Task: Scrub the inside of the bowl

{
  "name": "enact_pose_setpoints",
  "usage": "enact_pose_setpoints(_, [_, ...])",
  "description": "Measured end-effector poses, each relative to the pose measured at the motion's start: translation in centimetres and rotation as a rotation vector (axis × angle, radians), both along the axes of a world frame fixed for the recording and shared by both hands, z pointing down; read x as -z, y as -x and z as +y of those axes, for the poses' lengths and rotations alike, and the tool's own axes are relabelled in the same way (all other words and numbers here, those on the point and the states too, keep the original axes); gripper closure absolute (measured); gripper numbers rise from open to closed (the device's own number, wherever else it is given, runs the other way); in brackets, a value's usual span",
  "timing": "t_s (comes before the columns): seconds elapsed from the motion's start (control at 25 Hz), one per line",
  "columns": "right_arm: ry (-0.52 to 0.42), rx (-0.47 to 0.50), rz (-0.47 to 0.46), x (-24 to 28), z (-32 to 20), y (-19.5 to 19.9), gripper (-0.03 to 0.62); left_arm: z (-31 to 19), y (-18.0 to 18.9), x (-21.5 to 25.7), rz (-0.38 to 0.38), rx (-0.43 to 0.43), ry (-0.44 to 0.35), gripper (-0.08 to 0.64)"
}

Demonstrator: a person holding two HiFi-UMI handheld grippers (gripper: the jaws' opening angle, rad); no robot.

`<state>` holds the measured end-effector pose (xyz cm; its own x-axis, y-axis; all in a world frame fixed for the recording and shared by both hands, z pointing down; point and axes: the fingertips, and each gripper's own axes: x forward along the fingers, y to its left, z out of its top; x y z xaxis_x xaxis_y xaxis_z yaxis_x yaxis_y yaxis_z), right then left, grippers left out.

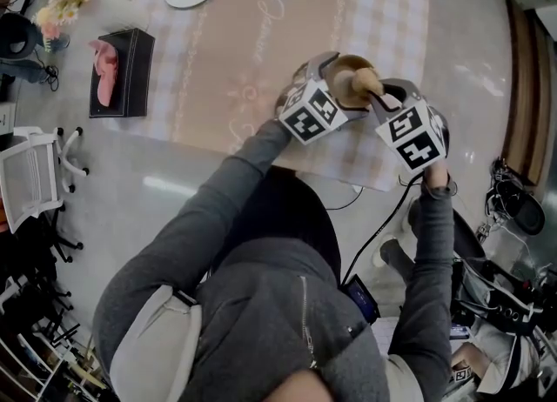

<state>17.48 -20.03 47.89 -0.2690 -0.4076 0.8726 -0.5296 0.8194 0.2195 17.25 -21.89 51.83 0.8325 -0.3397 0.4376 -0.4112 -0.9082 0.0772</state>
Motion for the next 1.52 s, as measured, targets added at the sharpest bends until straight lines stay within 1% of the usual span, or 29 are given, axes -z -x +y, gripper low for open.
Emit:
enact_pose_setpoints(0.28, [0.003, 0.052, 0.065, -0.6, 0.7, -0.1, 0.523, 0.1, 0.0, 0.1, 0.002, 0.0, -0.001, -0.026])
enact_pose_setpoints(0.52, [0.0, 0.065, 0.105, -0.9, 1.0, 0.0, 0.523, 0.0, -0.1, 0.1, 0.002, 0.0, -0.002, -0.026])
enact_pose_setpoints(0.72, [0.032, 0.068, 0.119, -1.1, 1.2, 0.1, 0.525, 0.0, 0.0, 0.1, 0.005, 0.0, -0.002, -0.026])
enact_pose_setpoints(0.96, [0.108, 0.064, 0.109, -1.4, 1.5, 0.3, 0.525, 0.0, 0.0, 0.1, 0.003, 0.0, 0.001, -0.026])
enact_pose_setpoints(1.2, [0.233, 0.051, 0.082, -1.6, 1.8, 0.8, 0.526, 0.0, -0.1, 0.1, 0.002, 0.0, 0.003, -0.026])
enact_pose_setpoints(1.52, [0.356, 0.095, 0.083, -1.7, 2.5, 1.5, 0.529, 0.0, -0.1, 0.1, 0.003, 0.0, 0.002, -0.026])
